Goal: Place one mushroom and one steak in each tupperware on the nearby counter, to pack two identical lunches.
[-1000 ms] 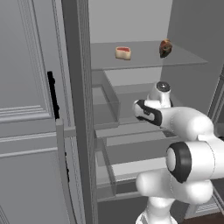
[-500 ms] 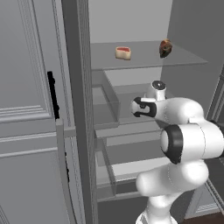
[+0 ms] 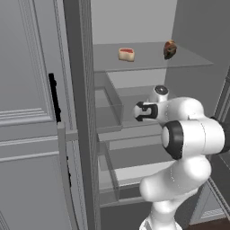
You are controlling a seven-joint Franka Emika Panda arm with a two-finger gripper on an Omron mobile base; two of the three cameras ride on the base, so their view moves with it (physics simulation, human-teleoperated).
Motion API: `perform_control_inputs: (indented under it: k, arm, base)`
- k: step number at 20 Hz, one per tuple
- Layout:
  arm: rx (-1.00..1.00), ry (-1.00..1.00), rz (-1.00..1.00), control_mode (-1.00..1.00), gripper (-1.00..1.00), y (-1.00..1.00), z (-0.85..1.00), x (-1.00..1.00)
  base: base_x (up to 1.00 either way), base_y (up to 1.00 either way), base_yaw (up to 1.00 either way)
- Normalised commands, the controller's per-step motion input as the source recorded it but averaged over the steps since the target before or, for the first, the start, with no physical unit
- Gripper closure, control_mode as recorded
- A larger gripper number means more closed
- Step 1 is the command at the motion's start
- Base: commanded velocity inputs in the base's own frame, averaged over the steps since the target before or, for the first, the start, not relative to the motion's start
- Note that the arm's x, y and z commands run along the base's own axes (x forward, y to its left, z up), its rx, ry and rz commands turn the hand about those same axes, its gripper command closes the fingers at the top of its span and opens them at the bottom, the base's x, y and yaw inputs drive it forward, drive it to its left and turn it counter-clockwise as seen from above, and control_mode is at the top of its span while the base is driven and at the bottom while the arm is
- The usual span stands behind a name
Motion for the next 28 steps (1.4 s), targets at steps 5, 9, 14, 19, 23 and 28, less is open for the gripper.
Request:
perform_control_inputs:
  k: [5,9,14,19,23,28]
  arm:
    - [0.00,0.00,0.00,-1.00,-1.00,-0.03,-0.21,0.25]
    - [0.00,0.00,0.00,-1.00,-1.00,0.00,-0.19,0.36]
    - [0.00,0.01,-0.01,-1.00,-1.00,-0.01,-0.24,0.23]
    - [0.00,0.19,-0.06,-1.00,1.00,0.00,-0.78,-0.10]
    - [0.00,0.13,-0.02,-1.00,1.00,0.04,-0.68,-0.10]
    - [0.00,-0.09,-0.02,-1.00,1.00,0.00,-0.07,-1.00]
  base:
    - [0.00,0.00,0.00]
    - [0.00,0.00,0.00]
    - [0.00,0.00,0.00]
    - [0.00,0.00,0.00]
    - [0.00,0.00,0.00]
    - [0.00,0.00,0.00]
